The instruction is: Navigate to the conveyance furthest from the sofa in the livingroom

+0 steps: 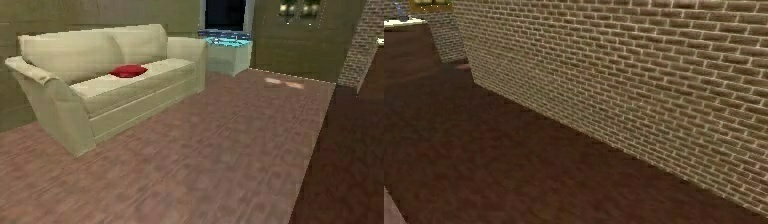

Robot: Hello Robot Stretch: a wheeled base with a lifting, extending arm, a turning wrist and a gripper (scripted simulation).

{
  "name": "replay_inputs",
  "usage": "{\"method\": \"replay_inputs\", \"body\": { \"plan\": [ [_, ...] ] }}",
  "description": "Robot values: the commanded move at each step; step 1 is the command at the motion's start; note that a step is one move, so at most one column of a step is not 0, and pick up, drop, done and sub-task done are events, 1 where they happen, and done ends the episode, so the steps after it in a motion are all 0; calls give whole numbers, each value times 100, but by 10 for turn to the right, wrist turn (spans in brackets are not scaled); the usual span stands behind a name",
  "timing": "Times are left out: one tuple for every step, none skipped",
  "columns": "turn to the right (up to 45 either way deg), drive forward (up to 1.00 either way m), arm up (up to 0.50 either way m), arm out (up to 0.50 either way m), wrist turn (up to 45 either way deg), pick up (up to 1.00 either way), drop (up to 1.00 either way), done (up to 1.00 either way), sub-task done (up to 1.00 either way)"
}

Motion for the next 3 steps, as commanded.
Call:
{"method": "replay_inputs", "body": {
  "plan": [
    [0, 45, 0, 0, 0, 0, 0, 0, 0],
    [-450, 0, 0, 0, 0, 0, 0, 0, 0],
    [-60, 0, 0, 0, 0, 0, 0, 0, 0]
  ]
}}
